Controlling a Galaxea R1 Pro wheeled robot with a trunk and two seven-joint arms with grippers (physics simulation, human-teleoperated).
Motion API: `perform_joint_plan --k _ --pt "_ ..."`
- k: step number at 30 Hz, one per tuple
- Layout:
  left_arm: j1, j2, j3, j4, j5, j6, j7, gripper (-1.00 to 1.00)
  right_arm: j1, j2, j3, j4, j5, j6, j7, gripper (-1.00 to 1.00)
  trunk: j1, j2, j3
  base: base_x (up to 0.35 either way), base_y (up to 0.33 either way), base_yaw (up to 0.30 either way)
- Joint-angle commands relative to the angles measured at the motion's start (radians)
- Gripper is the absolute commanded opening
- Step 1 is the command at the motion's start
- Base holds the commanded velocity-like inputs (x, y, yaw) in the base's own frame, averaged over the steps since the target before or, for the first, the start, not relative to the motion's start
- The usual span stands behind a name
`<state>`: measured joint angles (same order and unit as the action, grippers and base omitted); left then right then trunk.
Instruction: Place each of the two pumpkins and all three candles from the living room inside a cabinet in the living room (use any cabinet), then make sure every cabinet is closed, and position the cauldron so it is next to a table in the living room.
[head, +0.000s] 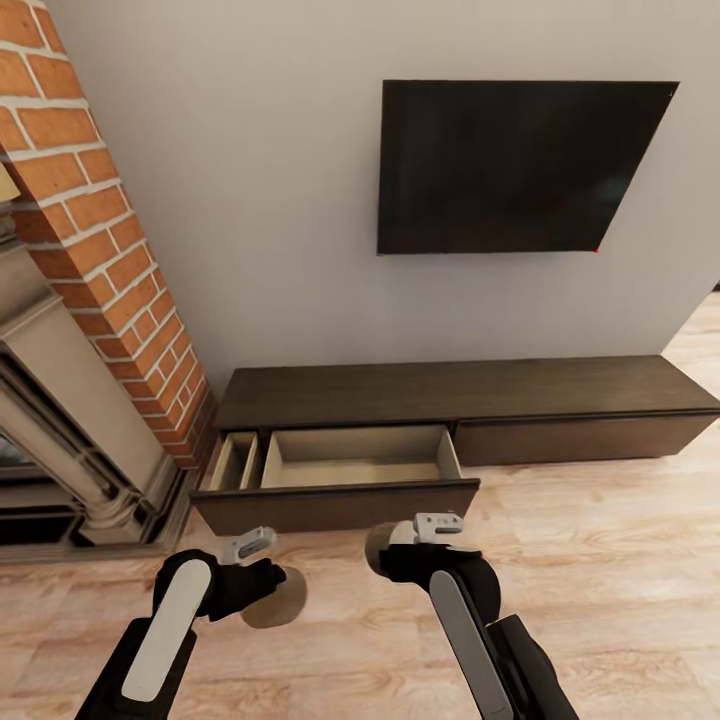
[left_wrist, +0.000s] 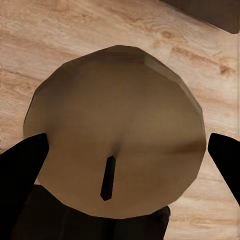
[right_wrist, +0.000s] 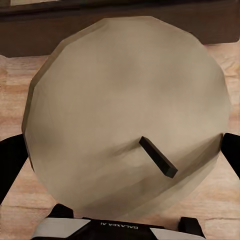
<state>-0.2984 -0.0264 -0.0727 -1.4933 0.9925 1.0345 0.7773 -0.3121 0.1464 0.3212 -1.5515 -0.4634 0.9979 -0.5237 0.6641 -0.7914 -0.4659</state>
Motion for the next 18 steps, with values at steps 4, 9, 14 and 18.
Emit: perform_joint_plan --k 4,9,14,18 --pt "-0.001 0.003 0.002 -0.001 0.014 0.003 -0.034 -1.00 -0.001 -0.002 0.000 0.000 -0.011 0.002 -0.010 -1.00 0.001 -0.001 -0.001 0.301 0.167 0.000" --pt "0.000 0.095 0.011 0.001 0.197 0.003 -0.209 -1.00 -0.001 -0.004 -0.001 0.000 -0.011 0.002 -0.010 -1.00 0.001 -0.001 -0.001 0.298 0.152 0.000" --pt "0.007 0.173 0.009 0.005 0.399 0.003 -0.252 -1.00 -0.001 -0.005 -0.001 0.000 -0.011 0.002 -0.010 -1.00 0.001 -0.001 -0.001 0.241 0.024 0.000" --pt "0.016 0.179 0.009 0.005 0.425 0.003 -0.259 -1.00 -0.001 -0.008 -0.008 0.000 -0.011 0.005 -0.009 -1.00 0.001 -0.001 -0.001 0.244 -0.008 0.000"
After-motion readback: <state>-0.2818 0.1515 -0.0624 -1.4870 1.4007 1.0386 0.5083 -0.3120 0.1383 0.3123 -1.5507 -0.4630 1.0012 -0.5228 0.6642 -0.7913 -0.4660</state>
